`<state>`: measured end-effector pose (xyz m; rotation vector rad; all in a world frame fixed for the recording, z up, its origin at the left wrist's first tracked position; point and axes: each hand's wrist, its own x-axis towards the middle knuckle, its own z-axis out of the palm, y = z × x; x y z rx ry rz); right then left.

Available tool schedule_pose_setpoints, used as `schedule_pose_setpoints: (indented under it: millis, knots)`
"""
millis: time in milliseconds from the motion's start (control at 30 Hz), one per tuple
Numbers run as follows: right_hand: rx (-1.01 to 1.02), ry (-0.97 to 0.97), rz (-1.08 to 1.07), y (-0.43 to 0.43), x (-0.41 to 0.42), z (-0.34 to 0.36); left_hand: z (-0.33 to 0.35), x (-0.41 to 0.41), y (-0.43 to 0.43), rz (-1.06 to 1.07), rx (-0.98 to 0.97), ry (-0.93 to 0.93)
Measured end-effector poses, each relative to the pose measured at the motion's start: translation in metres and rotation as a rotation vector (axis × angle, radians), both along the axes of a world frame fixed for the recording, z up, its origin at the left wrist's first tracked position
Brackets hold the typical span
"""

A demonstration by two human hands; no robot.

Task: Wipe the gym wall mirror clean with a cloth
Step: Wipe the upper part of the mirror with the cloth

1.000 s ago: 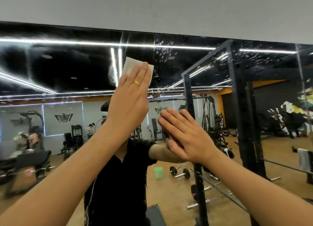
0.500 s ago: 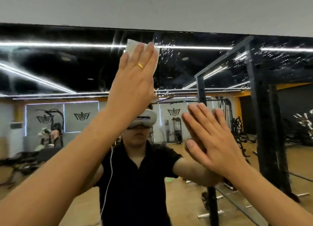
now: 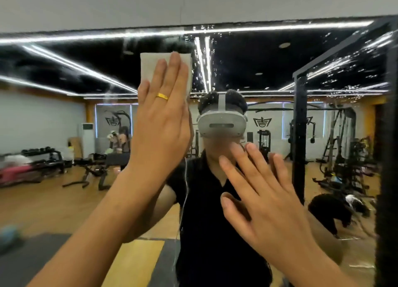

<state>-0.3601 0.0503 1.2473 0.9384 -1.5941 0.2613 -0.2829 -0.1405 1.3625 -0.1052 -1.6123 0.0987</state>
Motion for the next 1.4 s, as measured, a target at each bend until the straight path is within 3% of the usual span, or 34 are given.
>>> schedule_pose_setpoints:
  millis: [333,600,900,1167,1400]
  knots:
    - [-0.037,0.030,-0.067,0.019,-0.020,0.009,0.049,-0.007,0.013,0.112,-0.004,-0.021]
    - [-0.074,0.041,-0.024,0.020,-0.019,0.009,-0.006,-0.005,0.011,0.034,0.001,-0.020]
    - [-0.079,-0.003,-0.004,0.018,-0.016,0.010,0.076,-0.002,0.021,0.096,-0.034,-0.072]
    - [-0.081,0.002,-0.003,0.020,-0.016,0.007,-0.011,0.001,0.012,0.040,-0.064,-0.103]
    - [-0.104,0.043,-0.009,0.016,-0.016,0.007,0.057,-0.010,0.025,0.060,-0.121,-0.088]
